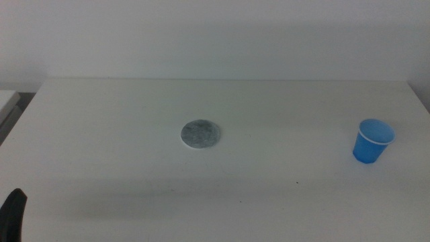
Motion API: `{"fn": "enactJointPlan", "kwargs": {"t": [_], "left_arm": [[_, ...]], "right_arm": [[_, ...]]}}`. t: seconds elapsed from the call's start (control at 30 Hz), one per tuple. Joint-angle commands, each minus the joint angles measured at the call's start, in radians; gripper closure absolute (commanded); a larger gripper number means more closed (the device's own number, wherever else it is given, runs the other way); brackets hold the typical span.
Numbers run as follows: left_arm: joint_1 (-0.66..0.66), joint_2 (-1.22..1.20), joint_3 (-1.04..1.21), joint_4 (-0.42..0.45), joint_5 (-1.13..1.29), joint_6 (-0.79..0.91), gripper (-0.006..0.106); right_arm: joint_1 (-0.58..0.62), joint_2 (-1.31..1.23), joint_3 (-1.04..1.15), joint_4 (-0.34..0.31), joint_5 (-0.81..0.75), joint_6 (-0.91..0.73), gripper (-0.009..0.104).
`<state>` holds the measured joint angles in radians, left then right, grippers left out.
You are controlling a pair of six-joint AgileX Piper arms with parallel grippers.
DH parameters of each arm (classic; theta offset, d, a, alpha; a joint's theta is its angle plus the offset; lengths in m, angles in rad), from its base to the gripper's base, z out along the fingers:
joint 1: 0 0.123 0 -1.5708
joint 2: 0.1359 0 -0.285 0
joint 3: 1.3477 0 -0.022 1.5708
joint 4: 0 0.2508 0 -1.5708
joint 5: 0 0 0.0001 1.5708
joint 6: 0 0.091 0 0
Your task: Place an empty cup on a cup mat.
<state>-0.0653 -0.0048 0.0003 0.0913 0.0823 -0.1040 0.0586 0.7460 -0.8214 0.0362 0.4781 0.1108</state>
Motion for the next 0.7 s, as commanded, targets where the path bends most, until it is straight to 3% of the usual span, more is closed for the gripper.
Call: {"fn": "enactJointPlan", "kwargs": {"t": [0.0,0.23,0.43,0.57,0.67], "left_arm": [[-0.003,0.005,0.000,-0.003,-0.011,-0.002,0.007],[-0.003,0.005,0.000,-0.003,-0.011,-0.002,0.007],[-0.003,0.005,0.000,-0.003,-0.011,-0.002,0.007],[-0.003,0.005,0.000,-0.003,-0.011,-0.002,0.007],[-0.003,0.005,0.000,-0.003,-0.011,0.000,0.007]], "right_arm": [[0.001,-0.002,-0.009,0.000,-0.016,-0.003,0.002],[0.001,0.010,-0.014,0.027,-0.044,0.045,0.002],[0.001,0.181,-0.162,0.006,0.152,0.054,0.002],[0.001,0.346,-0.325,-0.064,0.298,0.127,0.002],[0.001,0.463,-0.425,-0.082,0.361,0.135,0.002]]}}
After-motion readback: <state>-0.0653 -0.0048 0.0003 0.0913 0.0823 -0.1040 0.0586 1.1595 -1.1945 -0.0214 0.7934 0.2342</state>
